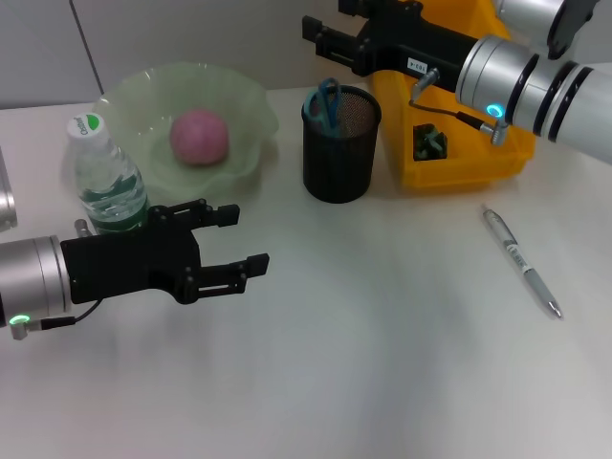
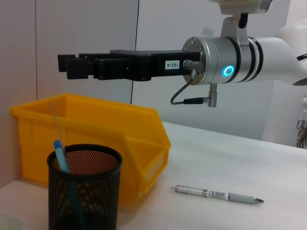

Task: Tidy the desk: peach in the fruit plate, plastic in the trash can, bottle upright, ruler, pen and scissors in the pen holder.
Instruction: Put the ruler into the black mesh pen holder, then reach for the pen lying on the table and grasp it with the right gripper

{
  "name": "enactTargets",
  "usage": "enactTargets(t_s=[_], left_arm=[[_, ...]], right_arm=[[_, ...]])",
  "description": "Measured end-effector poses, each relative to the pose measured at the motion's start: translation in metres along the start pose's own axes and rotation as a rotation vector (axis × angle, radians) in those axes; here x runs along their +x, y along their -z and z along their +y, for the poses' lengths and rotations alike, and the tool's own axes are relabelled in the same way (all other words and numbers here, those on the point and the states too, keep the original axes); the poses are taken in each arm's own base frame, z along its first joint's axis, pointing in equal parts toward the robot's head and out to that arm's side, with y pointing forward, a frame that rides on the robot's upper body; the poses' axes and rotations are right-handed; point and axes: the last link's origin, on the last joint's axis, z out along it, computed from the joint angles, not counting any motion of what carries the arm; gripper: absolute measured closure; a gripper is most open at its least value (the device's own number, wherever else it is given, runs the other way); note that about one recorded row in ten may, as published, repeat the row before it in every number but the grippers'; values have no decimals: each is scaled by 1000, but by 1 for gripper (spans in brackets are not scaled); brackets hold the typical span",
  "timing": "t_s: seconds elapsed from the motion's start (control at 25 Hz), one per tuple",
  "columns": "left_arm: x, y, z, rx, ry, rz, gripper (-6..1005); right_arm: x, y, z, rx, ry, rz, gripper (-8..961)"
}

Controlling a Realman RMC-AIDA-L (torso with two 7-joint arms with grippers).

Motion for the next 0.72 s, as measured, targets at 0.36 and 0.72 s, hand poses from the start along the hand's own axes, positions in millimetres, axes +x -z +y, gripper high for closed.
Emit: enactTargets(t_s=[0.36, 0.72], left_arm=[[0, 0, 0, 3, -1, 2, 237], [0, 0, -1, 8, -4, 1, 240]], right_arm=[[-7, 1, -3, 25, -8, -50, 302], [-11, 6, -4, 39, 11, -124, 301]])
